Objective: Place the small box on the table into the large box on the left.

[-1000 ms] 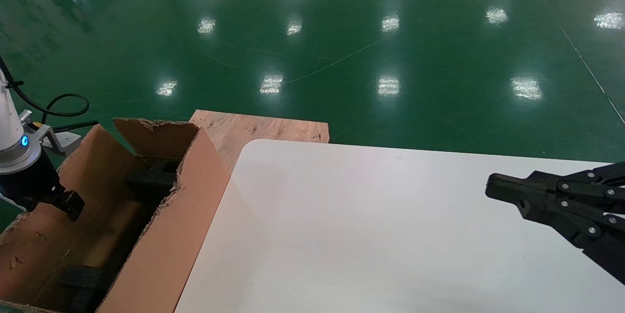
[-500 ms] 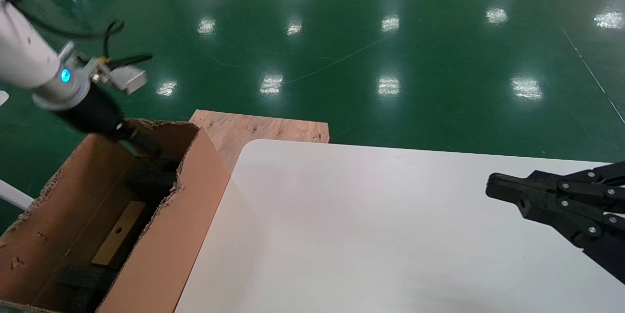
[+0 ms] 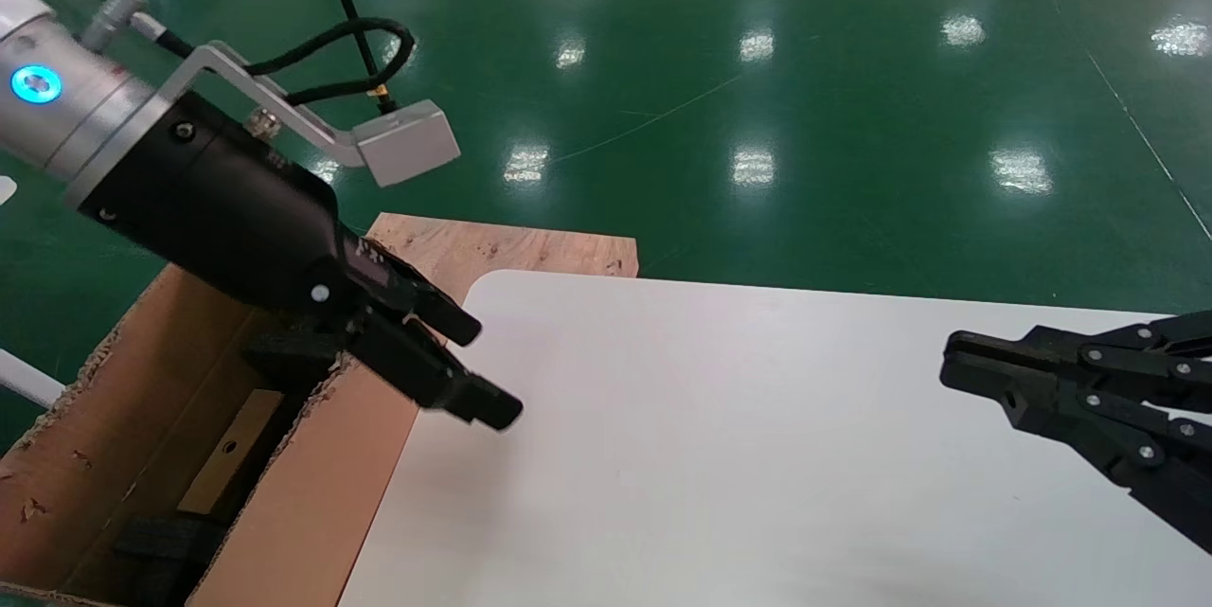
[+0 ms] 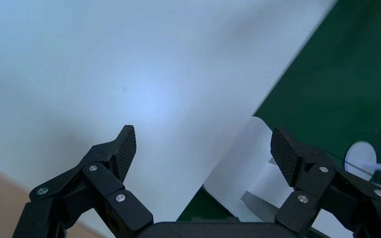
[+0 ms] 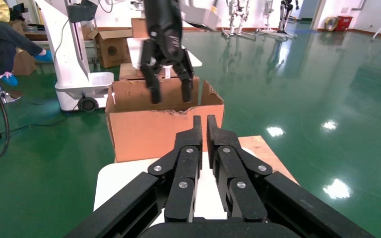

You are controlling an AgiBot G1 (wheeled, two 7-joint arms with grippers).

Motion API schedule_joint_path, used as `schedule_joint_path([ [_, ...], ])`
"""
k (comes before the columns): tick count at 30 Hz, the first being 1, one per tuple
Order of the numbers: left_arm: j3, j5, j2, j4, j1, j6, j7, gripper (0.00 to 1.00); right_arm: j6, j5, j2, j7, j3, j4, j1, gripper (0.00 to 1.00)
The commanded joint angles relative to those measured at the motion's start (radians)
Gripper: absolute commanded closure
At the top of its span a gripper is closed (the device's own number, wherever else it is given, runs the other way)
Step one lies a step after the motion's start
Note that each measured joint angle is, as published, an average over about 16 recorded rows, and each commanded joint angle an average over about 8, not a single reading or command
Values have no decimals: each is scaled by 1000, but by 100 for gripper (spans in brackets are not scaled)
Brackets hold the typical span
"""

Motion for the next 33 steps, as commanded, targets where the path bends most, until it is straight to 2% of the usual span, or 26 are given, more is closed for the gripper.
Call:
schedule_joint_path([
  [1,-11,-31,-32,-100,-23,7,-24,0,0,0,0,0,0,0,0,0],
  [4,-15,-40,-44,-132,-30,6,-29,0,0,0,0,0,0,0,0,0],
  [18,-27,-16,-21,-58,12,-21,-2,0,0,0,0,0,0,0,0,0],
  [22,-95,-22,-25,-73,69,-23,32,0,0,0,0,0,0,0,0,0],
  [33,-381,-46,-42,-136,310,-36,173,0,0,0,0,0,0,0,0,0],
])
